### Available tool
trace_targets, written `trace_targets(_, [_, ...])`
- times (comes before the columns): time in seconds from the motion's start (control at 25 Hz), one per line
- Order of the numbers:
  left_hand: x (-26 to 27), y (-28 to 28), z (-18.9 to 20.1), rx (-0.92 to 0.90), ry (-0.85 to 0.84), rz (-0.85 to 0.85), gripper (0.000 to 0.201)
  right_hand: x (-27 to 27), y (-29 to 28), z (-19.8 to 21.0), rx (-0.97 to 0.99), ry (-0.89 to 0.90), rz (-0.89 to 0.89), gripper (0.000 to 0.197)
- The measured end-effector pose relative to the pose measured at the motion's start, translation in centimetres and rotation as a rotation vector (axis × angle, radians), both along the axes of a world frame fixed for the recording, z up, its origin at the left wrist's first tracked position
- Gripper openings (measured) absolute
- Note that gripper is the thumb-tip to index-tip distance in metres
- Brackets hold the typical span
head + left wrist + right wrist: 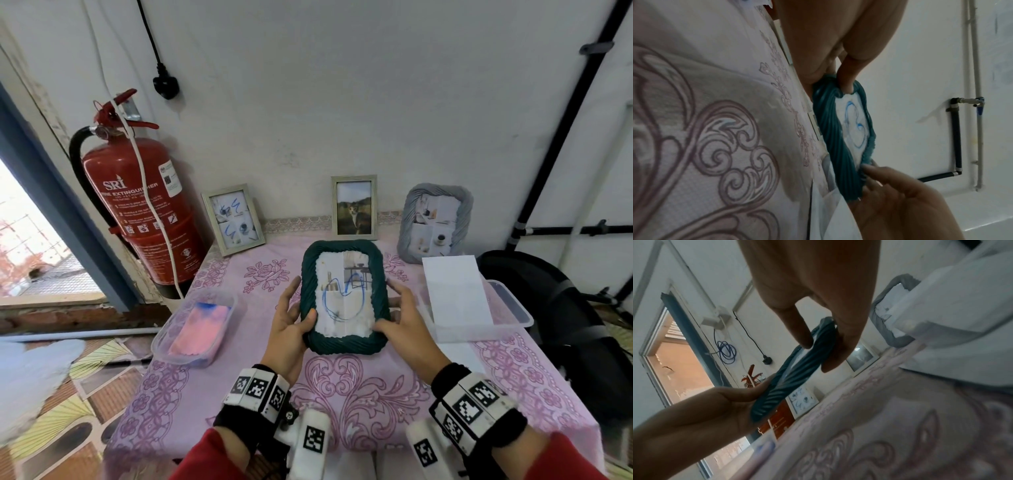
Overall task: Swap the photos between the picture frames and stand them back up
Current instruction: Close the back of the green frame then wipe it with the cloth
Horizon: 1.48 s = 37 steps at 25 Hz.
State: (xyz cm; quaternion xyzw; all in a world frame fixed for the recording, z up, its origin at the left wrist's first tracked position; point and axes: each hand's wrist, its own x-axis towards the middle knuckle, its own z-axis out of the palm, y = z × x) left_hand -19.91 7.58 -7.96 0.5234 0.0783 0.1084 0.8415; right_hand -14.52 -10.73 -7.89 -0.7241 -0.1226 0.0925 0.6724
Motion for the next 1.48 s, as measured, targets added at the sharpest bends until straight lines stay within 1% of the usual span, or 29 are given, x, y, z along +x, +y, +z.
trace_targets(0.16, [0.0,0.6,-1.6,0.021,0.06,0.047,0.062,0.1,-0.2,-2.6,-0.143,-0.041,0.054,0.069])
trace_targets(0.24, [0.0,0.9,-2.3,0.087,0.104,0.054,0.063,0.1,-0.3,-3.5,-0.198,-0.074,0.058,0.068])
trace_targets(0.32, [-0.2,1.0,-2.9,0.221,0.157,0.046,0.062,0.1,-0.2,-4.2,-0.243,-0.09,0.06,0.066])
trace_targets(0.48, [-0.6,1.5,-3.8,0.512,0.166,-0.023,0.062,-0.1,-0.4,-4.9,-0.289,-0.095,0.071,0.065])
trace_targets(0.6, [-0.3,2.0,-4.5,0.837,0.276,0.008,0.065,-0.3,-0.5,-4.8,-0.316,-0.12,0.057,0.064])
trace_targets(0.64, [-0.1,2.1,-4.7,0.88,0.301,0.023,0.067,-0.4,-0.5,-4.8,-0.317,-0.122,0.045,0.063])
trace_targets(0.72, [0.0,2.2,-5.0,0.892,0.311,0.025,0.068,-0.6,-0.5,-4.7,-0.318,-0.133,0.038,0.062])
trace_targets(0.8, [-0.1,2.1,-5.2,0.956,0.34,0.031,0.066,-0.8,-0.6,-4.7,-0.336,-0.149,0.051,0.06])
trace_targets(0.96, [-0.2,2.4,-5.3,1.156,0.422,0.046,0.065,-1.3,-0.5,-4.6,-0.417,-0.183,0.065,0.057])
trace_targets(1.12, [-0.2,2.4,-5.1,1.183,0.461,0.03,0.065,-1.4,-0.2,-4.4,-0.502,-0.192,0.076,0.056])
trace_targets(1.2, [-0.3,2.4,-4.9,1.173,0.474,0.019,0.066,-1.4,-0.1,-4.2,-0.476,-0.173,0.081,0.055])
trace_targets(1.28, [-0.4,2.2,-4.5,1.125,0.461,0.031,0.065,-1.2,-0.2,-4.0,-0.431,-0.134,0.101,0.055])
trace_targets(1.32, [-0.5,2.2,-4.0,1.075,0.424,0.06,0.062,-1.2,-0.3,-4.0,-0.415,-0.107,0.112,0.055])
trace_targets(1.4, [-0.8,2.7,-2.5,0.966,0.293,0.153,0.05,-1.1,-0.6,-4.0,-0.385,-0.071,0.128,0.054])
trace_targets(1.48, [-0.8,4.2,-0.6,0.952,0.166,0.248,0.038,-1.0,-0.9,-4.1,-0.366,-0.066,0.142,0.054])
